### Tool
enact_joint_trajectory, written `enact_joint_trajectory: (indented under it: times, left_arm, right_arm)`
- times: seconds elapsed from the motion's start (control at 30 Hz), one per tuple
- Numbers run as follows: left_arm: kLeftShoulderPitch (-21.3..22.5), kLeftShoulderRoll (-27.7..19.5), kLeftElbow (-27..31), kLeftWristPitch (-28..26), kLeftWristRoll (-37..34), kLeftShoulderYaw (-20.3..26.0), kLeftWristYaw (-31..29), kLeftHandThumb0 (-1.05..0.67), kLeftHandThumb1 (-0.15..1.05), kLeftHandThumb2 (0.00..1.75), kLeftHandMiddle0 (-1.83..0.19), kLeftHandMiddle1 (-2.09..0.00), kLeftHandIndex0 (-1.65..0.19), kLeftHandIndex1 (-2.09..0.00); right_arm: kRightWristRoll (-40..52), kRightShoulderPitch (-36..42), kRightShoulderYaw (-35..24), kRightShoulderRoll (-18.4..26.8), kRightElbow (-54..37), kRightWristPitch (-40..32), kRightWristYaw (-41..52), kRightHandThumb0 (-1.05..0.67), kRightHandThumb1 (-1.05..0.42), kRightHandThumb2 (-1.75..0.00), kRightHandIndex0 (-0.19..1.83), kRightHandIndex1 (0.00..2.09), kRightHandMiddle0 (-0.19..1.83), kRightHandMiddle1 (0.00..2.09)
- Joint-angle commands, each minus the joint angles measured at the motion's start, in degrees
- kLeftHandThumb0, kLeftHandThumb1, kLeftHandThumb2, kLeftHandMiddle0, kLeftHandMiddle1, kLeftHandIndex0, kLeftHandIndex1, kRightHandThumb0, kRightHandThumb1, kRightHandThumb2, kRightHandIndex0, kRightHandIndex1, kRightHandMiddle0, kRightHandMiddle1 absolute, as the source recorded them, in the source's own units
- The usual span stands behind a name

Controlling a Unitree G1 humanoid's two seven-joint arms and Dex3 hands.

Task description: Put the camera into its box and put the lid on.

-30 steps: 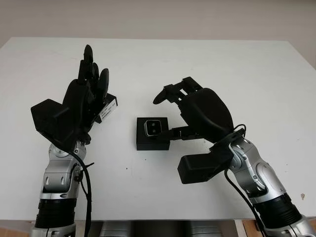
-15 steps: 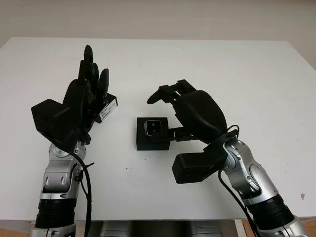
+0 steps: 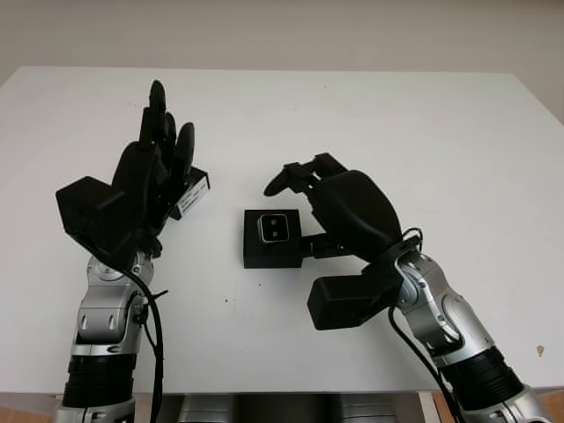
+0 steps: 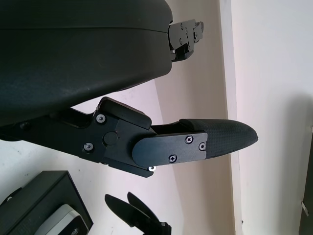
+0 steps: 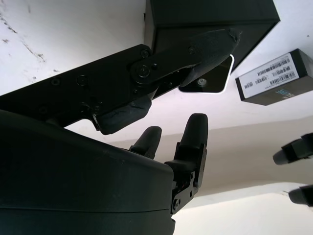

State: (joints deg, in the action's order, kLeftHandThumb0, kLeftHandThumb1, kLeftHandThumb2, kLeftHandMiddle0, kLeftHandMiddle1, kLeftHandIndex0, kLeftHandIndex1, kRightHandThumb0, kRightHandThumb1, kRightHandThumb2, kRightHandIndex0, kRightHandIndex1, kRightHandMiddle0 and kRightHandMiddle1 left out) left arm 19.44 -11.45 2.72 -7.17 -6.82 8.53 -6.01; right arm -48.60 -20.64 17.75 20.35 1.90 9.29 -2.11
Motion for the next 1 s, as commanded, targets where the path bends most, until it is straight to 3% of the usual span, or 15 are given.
enact_joint_trajectory:
  times: [0.0,0.47,0.97]
  left_arm:
    - [-0.1,-0.2,1.4,-0.2,-0.2,0.3,0.1,-0.83,1.05,0.53,0.19,0.00,0.19,0.00]
    - [-0.2,-0.1,1.2,0.0,-0.2,0.2,0.0,-0.84,1.05,0.51,0.19,0.00,0.19,0.00]
    - [-0.6,-0.1,1.3,0.3,-0.5,0.4,-0.1,-0.83,1.05,0.51,0.19,0.00,0.19,0.00]
  right_arm:
    - [-0.3,-0.6,0.6,0.4,0.5,0.2,-0.5,-0.84,-0.96,-0.05,0.16,0.93,0.22,1.08]
    - [-1.3,-2.0,1.9,0.3,5.9,1.2,-5.1,-0.80,-0.96,-0.06,0.16,0.95,0.25,1.05]
    - [-1.2,-3.3,3.1,0.1,9.1,2.9,-9.3,-0.73,-0.96,-0.05,0.16,1.11,0.33,1.19]
